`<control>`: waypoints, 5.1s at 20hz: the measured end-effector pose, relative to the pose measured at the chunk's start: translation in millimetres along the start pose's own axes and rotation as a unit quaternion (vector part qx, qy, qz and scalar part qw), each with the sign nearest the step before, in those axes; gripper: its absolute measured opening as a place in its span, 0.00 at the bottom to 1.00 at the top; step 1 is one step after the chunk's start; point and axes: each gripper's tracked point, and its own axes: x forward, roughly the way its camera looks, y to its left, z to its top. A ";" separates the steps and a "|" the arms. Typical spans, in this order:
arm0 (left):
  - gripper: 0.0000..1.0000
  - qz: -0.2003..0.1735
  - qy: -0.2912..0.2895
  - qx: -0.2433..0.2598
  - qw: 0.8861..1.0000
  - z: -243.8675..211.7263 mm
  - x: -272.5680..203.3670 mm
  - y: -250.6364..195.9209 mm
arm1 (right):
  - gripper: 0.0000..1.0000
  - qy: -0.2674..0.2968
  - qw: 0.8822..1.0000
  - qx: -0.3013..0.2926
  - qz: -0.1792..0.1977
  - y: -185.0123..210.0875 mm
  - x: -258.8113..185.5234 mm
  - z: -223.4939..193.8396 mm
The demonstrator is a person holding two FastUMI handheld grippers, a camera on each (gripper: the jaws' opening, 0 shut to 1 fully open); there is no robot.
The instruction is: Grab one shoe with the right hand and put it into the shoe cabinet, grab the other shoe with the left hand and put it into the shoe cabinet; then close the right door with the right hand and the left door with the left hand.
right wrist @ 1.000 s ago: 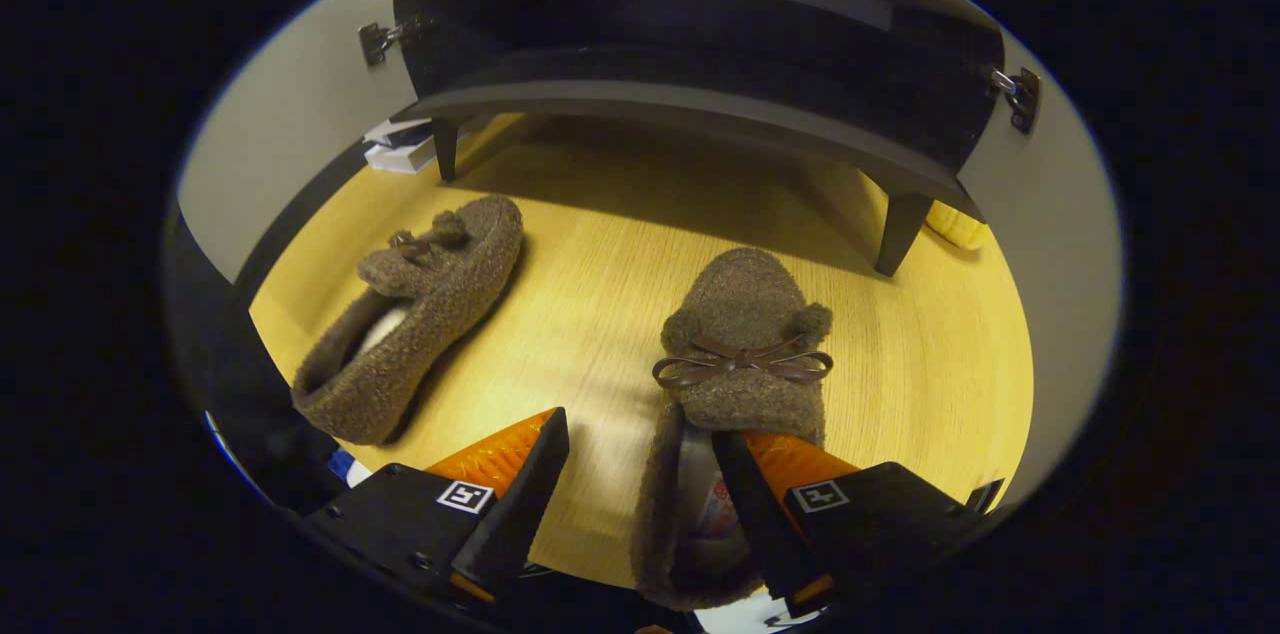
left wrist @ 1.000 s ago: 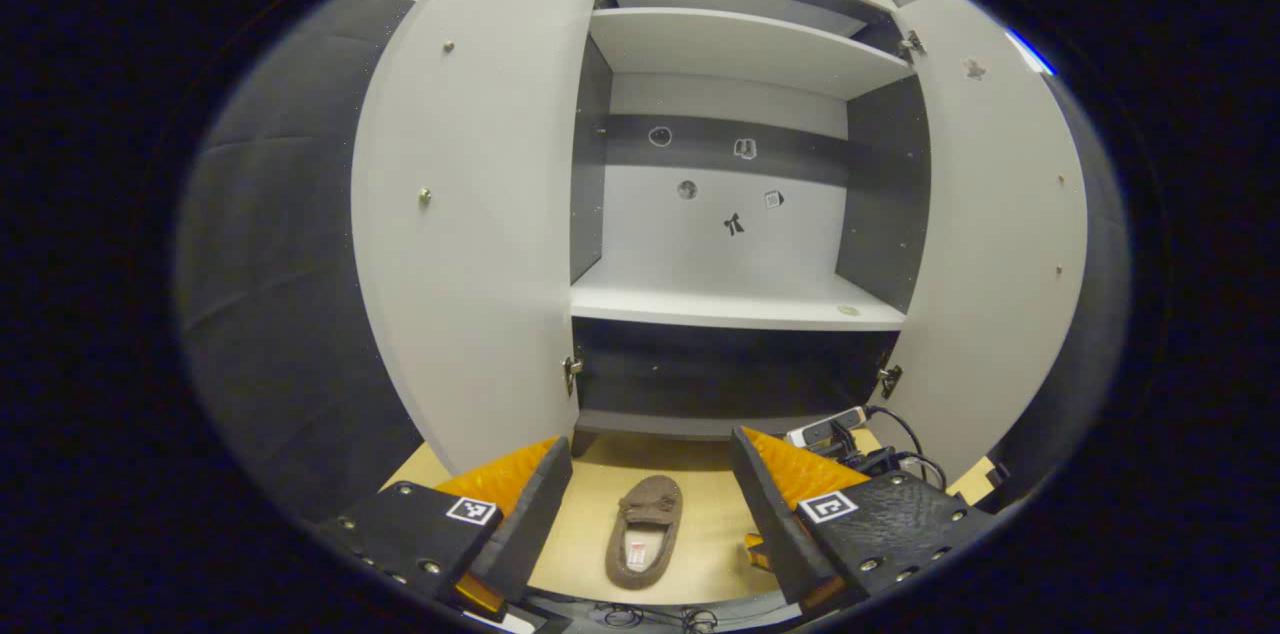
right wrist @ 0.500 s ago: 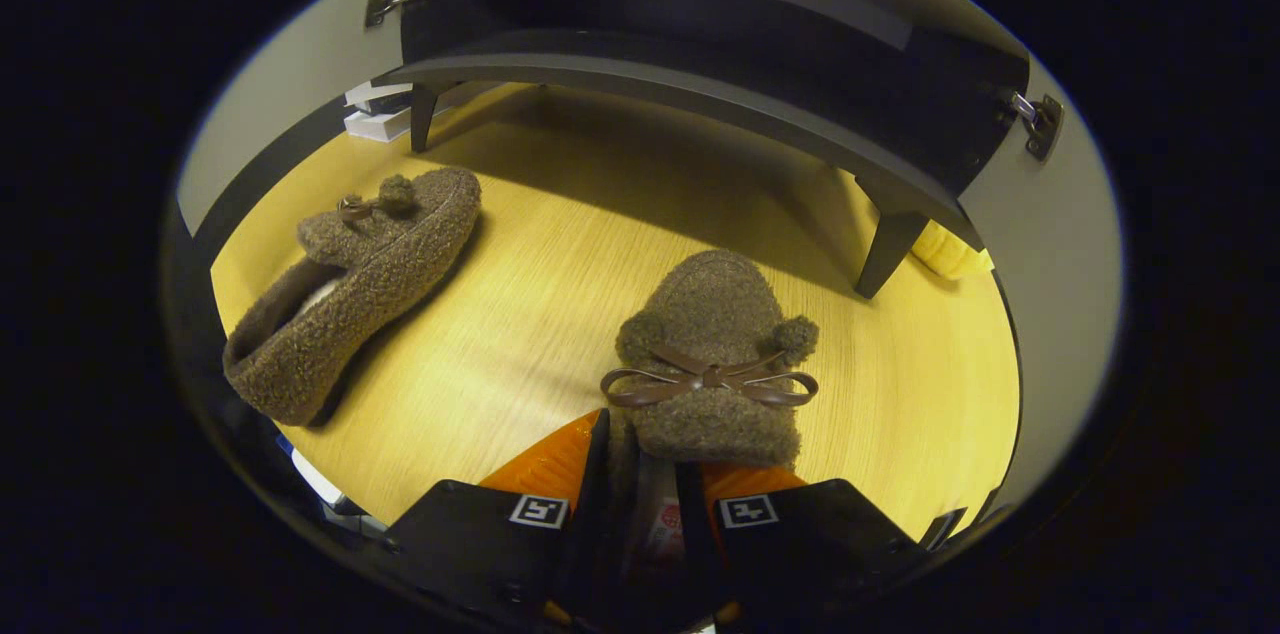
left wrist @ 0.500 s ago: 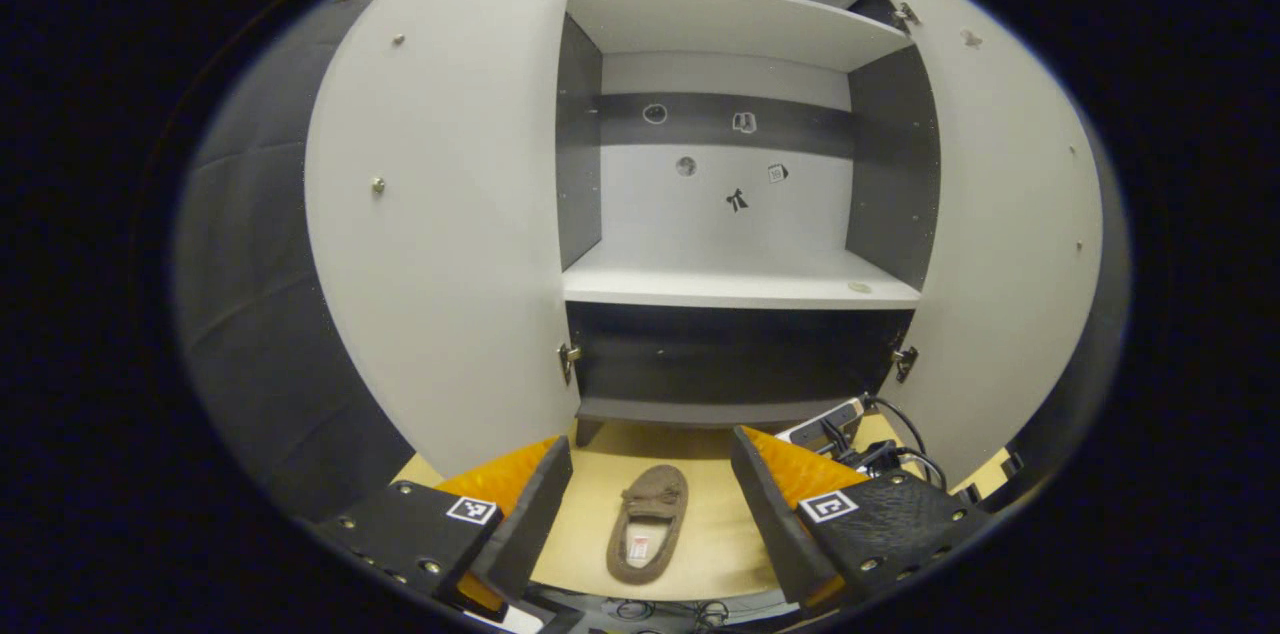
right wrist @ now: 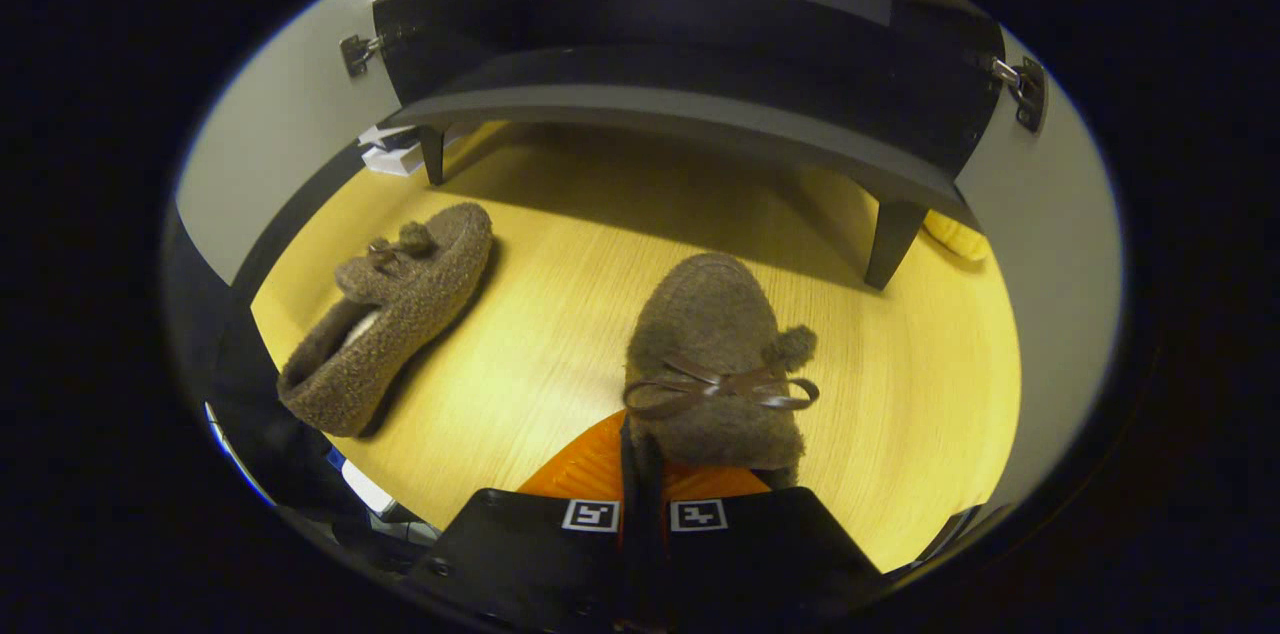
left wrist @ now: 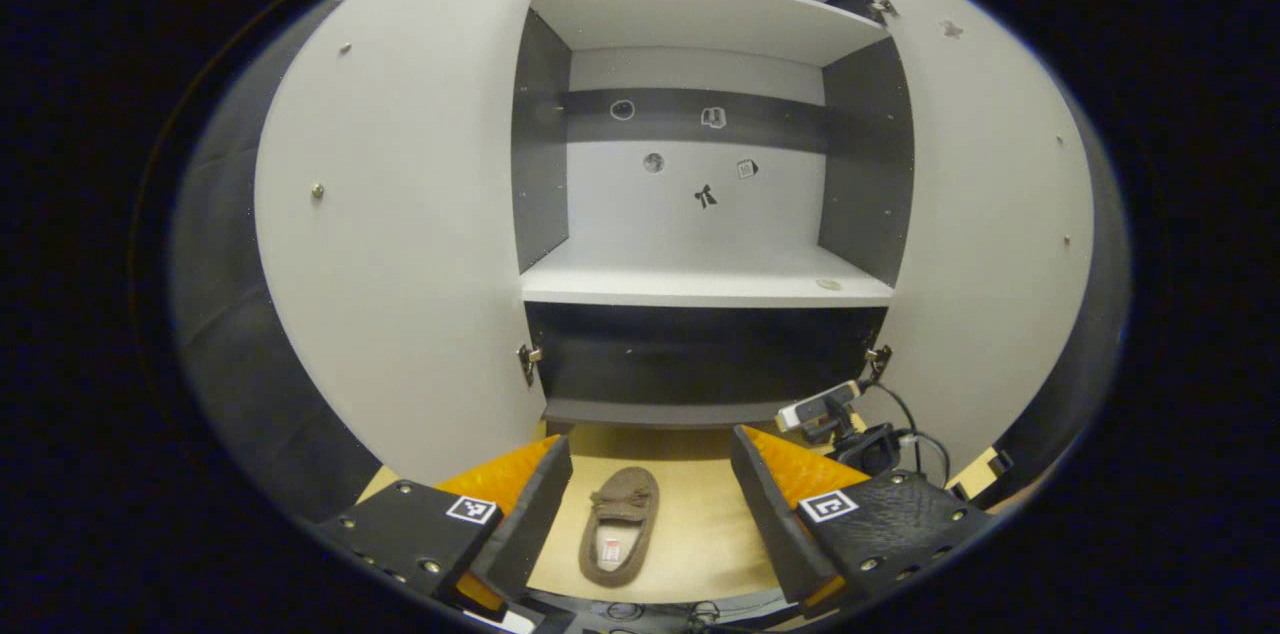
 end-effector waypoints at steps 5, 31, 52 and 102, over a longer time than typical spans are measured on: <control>0.93 -0.021 -0.013 -0.002 1.000 5.9 -1.0 -1.4 | 0.05 -0.021 0.999 0.033 -0.005 5.0 -34.3 22.5; 0.93 -0.105 -0.039 0.017 0.994 -2.7 -12.1 17.4 | 0.04 -0.281 0.955 0.089 -0.015 16.3 -250.1 250.6; 0.93 -0.015 -0.040 0.029 0.999 7.6 -3.5 44.2 | 0.04 -0.419 0.901 0.045 -0.102 -67.2 -173.6 435.1; 0.93 -0.067 0.193 0.198 0.959 -231.6 133.6 48.0 | 0.97 -0.351 0.875 0.180 -0.279 -103.2 -388.2 27.0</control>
